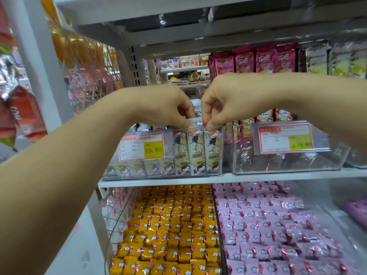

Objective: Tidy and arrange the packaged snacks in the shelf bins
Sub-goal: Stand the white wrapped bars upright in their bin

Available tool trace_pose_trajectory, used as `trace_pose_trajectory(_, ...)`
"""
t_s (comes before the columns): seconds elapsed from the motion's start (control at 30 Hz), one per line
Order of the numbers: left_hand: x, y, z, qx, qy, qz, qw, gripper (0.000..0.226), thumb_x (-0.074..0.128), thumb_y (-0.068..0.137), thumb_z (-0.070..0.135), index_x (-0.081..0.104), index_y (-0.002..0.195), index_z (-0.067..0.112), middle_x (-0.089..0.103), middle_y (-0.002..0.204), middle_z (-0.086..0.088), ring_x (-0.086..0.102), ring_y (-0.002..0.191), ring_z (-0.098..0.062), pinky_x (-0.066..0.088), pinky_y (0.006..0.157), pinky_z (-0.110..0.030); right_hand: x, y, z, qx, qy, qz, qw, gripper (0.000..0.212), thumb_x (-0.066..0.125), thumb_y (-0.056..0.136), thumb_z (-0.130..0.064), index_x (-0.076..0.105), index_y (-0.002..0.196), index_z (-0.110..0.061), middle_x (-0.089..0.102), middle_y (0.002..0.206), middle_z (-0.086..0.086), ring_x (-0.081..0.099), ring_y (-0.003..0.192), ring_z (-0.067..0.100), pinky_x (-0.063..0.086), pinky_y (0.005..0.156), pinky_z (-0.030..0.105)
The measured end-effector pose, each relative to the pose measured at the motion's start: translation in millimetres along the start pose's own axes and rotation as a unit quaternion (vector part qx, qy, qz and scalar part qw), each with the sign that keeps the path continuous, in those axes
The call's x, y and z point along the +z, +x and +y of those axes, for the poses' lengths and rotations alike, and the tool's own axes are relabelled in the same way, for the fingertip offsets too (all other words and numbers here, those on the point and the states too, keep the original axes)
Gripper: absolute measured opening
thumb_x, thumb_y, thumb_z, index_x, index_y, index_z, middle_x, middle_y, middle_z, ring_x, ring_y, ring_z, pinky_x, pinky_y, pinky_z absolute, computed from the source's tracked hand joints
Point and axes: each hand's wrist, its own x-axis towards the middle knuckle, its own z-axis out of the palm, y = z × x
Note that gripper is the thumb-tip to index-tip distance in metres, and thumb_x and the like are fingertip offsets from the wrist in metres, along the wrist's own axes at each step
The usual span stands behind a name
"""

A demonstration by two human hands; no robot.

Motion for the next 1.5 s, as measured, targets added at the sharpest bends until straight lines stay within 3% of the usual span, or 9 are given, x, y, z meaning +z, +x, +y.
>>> trace_pose_trajectory(0.37, -3, 2, 11, 0.010, 0.056, -0.014, 0.998, 0.003, 0.063, 0.089, 0.036, 0.062, 0.087, 0.033, 0.057, 0.077, 0.021, 0.053, 0.067, 0.002, 0.040, 0.061, -0.015, 8, 5, -7, 0.013, -0.063, 0.032, 0.997, 0.009, 0.077, 0.076, -0.026, 0.069, 0.074, -0.023, 0.064, 0.063, -0.017, 0.057, 0.066, -0.012, 0.044, 0.058, 0.009)
trace_pose_trajectory(0.47, 0, -6, 8, 0.015, 0.002, -0.003, 1.000, 0.004, 0.063, 0.089, 0.035, 0.064, 0.086, 0.032, 0.059, 0.064, 0.021, 0.054, 0.057, 0.007, 0.037, 0.052, -0.007, 8, 1, -6, 0.015, -0.071, 0.036, 0.997, 0.009, 0.075, 0.079, -0.024, 0.066, 0.079, -0.025, 0.064, 0.067, -0.018, 0.057, 0.062, -0.011, 0.041, 0.053, 0.006)
trace_pose_trajectory(0.63, 13, -41, -21, 0.015, -0.146, 0.169, 0.975, 0.014, 0.061, 0.090, 0.030, 0.065, 0.099, 0.040, 0.064, 0.086, 0.027, 0.059, 0.077, 0.015, 0.045, 0.065, -0.002, -4, -11, -7, -0.023, -0.008, 0.090, 0.996, 0.023, 0.068, 0.085, -0.029, 0.065, 0.108, -0.029, 0.066, 0.099, -0.016, 0.060, 0.092, 0.001, 0.047, 0.083, 0.018)
trace_pose_trajectory(0.73, 20, -60, -40, -0.001, -0.137, 0.215, 0.967, 0.015, 0.063, 0.088, 0.029, 0.063, 0.096, 0.042, 0.065, 0.096, 0.021, 0.061, 0.086, 0.008, 0.047, 0.071, -0.006, 2, -11, -13, -0.060, -0.053, 0.072, 0.994, 0.016, 0.062, 0.089, -0.031, 0.071, 0.102, -0.029, 0.067, 0.103, -0.015, 0.059, 0.096, 0.002, 0.047, 0.092, 0.029)
trace_pose_trajectory(0.93, 17, -59, -47, -0.035, -0.118, 0.170, 0.978, 0.018, 0.065, 0.087, 0.024, 0.063, 0.085, 0.041, 0.063, 0.087, 0.024, 0.056, 0.071, 0.019, 0.039, 0.058, 0.001, 11, 6, -9, -0.051, -0.057, 0.047, 0.996, 0.010, 0.065, 0.088, -0.028, 0.075, 0.091, -0.027, 0.054, 0.064, -0.031, 0.051, 0.066, -0.023, 0.039, 0.062, -0.001)
trace_pose_trajectory(1.13, 4, -59, -46, -0.043, -0.076, 0.080, 0.993, 0.018, 0.061, 0.090, 0.028, 0.064, 0.091, 0.046, 0.065, 0.097, 0.027, 0.060, 0.085, 0.012, 0.044, 0.071, -0.004, -1, 6, -11, -0.040, -0.040, -0.010, 0.998, 0.009, 0.064, 0.088, -0.028, 0.072, 0.086, -0.032, 0.065, 0.067, -0.024, 0.057, 0.068, -0.014, 0.043, 0.060, 0.003)
trace_pose_trajectory(1.3, 8, -81, -61, -0.097, -0.122, 0.236, 0.959, 0.029, 0.059, 0.092, 0.020, 0.063, 0.116, 0.037, 0.063, 0.101, 0.023, 0.061, 0.080, 0.008, 0.046, 0.070, -0.008, -7, 14, -18, -0.042, -0.040, 0.047, 0.997, 0.024, 0.058, 0.090, -0.038, 0.062, 0.113, -0.032, 0.062, 0.102, -0.021, 0.056, 0.084, -0.009, 0.041, 0.071, 0.007)
trace_pose_trajectory(1.4, 9, -89, -67, -0.136, -0.032, 0.217, 0.966, 0.039, 0.058, 0.093, 0.022, 0.055, 0.132, 0.029, 0.060, 0.112, 0.013, 0.054, 0.086, 0.002, 0.038, 0.080, -0.010, 2, 20, -26, -0.038, -0.050, 0.002, 0.998, 0.041, 0.051, 0.093, -0.043, 0.051, 0.133, -0.033, 0.056, 0.130, -0.014, 0.053, 0.113, 0.004, 0.037, 0.090, 0.019)
trace_pose_trajectory(1.5, 7, -88, -68, -0.138, 0.018, 0.193, 0.971, 0.033, 0.055, 0.095, 0.021, 0.059, 0.128, 0.027, 0.061, 0.103, 0.011, 0.045, 0.063, 0.015, 0.034, 0.060, 0.004, 10, 28, -35, -0.045, -0.075, -0.022, 0.996, 0.040, 0.046, 0.096, -0.042, 0.049, 0.135, -0.035, 0.053, 0.136, -0.012, 0.051, 0.117, 0.009, 0.039, 0.096, 0.024)
